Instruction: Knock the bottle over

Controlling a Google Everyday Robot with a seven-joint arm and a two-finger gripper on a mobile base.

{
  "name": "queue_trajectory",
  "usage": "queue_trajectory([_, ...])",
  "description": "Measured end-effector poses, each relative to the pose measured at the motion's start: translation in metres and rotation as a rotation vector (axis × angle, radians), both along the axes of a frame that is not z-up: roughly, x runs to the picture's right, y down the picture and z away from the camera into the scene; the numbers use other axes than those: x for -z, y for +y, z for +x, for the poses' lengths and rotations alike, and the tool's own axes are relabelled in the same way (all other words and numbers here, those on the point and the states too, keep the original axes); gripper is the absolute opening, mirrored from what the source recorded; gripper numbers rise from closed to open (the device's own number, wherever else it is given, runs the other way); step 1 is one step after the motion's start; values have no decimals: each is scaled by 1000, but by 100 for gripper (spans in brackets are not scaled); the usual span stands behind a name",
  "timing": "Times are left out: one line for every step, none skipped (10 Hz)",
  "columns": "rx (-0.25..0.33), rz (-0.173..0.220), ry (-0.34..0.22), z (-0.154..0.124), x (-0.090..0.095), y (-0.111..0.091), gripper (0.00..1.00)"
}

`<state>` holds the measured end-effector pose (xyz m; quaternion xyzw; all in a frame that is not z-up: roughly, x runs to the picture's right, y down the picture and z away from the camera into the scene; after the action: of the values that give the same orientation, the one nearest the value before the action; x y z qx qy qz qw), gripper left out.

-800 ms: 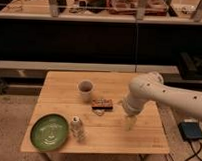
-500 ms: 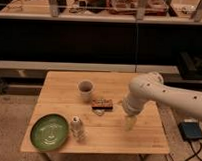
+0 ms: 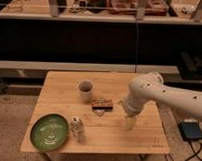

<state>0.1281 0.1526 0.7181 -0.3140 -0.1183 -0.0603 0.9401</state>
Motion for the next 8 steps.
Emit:
queue_trajectory([0, 0, 0, 0, 0, 0, 80])
queue_trajectory([0, 0, 0, 0, 0, 0, 80])
queue_trajectory([0, 0, 0, 0, 0, 0, 80])
queue_trajectory([0, 0, 0, 0, 0, 0, 80])
queue_trajectory([0, 0, 0, 0, 0, 0, 80])
queue_trajectory([0, 0, 0, 0, 0, 0, 80])
queue_trajectory([-2, -2, -2, 0, 0, 0, 76])
queue_trajectory([5, -5, -30, -3, 1, 1, 68])
